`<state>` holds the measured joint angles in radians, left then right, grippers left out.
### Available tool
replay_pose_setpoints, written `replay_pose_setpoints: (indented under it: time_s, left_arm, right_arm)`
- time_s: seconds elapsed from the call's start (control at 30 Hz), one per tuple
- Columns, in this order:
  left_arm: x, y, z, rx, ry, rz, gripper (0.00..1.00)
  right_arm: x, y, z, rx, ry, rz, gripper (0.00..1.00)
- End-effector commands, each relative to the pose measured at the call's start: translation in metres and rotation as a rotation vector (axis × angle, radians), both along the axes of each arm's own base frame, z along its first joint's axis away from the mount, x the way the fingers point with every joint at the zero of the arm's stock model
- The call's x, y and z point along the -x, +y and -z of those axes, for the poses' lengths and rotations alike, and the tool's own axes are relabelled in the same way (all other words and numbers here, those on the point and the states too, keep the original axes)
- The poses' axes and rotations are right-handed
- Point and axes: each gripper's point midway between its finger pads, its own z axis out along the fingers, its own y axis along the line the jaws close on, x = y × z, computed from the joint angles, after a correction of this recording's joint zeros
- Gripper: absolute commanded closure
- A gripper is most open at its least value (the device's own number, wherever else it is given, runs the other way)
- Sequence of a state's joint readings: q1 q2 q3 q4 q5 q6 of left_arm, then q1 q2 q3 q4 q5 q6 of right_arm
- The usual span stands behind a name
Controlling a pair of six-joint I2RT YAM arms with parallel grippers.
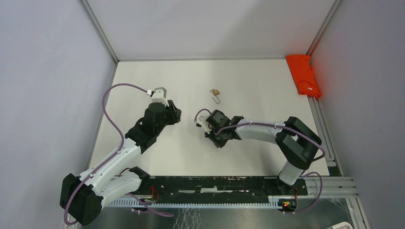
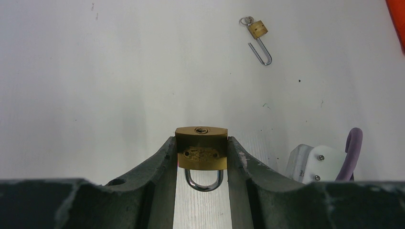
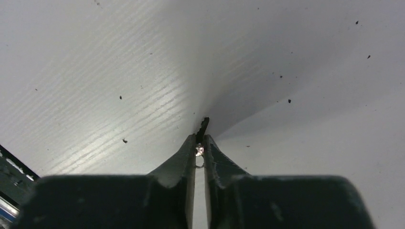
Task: Unlock with the key
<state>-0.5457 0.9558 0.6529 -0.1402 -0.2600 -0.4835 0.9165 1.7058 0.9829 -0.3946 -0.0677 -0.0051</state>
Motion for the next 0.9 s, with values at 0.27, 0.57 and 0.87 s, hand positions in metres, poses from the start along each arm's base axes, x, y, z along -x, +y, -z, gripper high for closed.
replay_pose_setpoints:
  time_s: [0.27,0.57,0.87]
  left_arm:
    - [-0.005,-0.003,-0.013,0.006,-0.058,0.018,0.98]
    - [-0.006,-0.005,-0.012,0.012,-0.058,0.024,0.98]
    - [-0.006,-0.004,-0.014,0.01,-0.063,0.021,0.98]
  right_arm:
    - [0.017,-0.014,0.002,0.011,0.05,0.06,0.69]
    - [0.019,-0.021,-0.007,0.007,0.037,0.08,0.69]
    - [0.017,-0.003,-0.002,-0.041,0.068,0.078,0.69]
